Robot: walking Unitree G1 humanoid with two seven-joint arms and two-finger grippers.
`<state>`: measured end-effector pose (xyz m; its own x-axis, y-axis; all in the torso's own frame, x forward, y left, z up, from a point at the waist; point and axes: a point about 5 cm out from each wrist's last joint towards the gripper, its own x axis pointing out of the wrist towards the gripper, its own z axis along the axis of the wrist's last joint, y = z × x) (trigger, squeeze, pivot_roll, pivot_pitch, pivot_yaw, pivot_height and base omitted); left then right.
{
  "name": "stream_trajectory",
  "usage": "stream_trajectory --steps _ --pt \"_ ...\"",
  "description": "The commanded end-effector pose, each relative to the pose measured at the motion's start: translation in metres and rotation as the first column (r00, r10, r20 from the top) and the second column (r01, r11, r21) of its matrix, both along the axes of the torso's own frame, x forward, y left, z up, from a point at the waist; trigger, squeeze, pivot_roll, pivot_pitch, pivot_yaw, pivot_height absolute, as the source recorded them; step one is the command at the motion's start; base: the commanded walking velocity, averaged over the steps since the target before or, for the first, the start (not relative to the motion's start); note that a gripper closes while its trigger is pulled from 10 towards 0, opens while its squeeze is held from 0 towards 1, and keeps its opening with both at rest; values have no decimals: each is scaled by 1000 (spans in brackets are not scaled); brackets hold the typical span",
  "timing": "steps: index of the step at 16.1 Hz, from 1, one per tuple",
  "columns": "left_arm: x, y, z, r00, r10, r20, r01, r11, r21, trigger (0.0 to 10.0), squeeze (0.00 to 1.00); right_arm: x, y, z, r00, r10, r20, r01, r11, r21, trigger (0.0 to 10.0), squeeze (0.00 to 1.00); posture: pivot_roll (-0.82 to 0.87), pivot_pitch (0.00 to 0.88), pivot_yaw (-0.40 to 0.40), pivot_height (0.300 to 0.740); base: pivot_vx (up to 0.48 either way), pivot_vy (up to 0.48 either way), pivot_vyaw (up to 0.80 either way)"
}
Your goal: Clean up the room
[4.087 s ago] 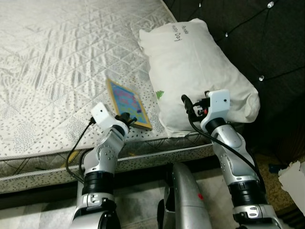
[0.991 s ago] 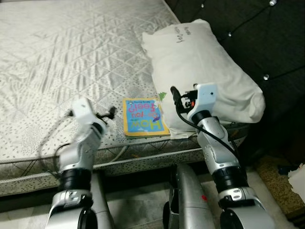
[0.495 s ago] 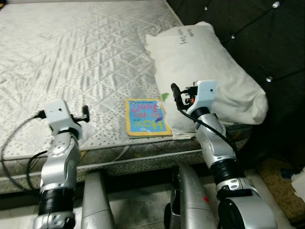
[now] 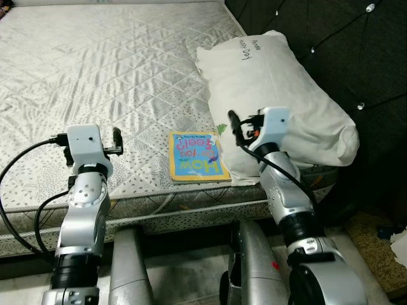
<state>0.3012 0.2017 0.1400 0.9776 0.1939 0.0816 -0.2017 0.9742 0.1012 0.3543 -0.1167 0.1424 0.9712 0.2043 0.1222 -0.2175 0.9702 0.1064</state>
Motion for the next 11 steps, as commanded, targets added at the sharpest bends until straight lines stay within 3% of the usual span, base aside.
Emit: stream_trajectory --steps 1,4,7,11 --pt "1 -7 4 997 -62 48 62 998 16 10000 0 -1 1 3 1000 4 7 -4 1000 25 10000 0 -28 0 -2 514 0 0 0" --pt "-2 -22 9 988 -130 83 133 990 -40 10000 0 -12 4 -1 999 28 16 -29 999 39 10000 0 -31 0 1 514 0 0 0" --pt "-9 -32 14 977 -177 115 177 984 12 10000 0 -19 -1 -7 1000 15 -11 -16 1000 -13 10000 0 -35 0 -7 514 0 0 0" --pt "-17 -40 12 973 -204 113 204 979 9 10000 0 -24 -2 -5 1000 -3 -8 3 1000 -9 10000 0 -35 0 -3 543 0 0 0"
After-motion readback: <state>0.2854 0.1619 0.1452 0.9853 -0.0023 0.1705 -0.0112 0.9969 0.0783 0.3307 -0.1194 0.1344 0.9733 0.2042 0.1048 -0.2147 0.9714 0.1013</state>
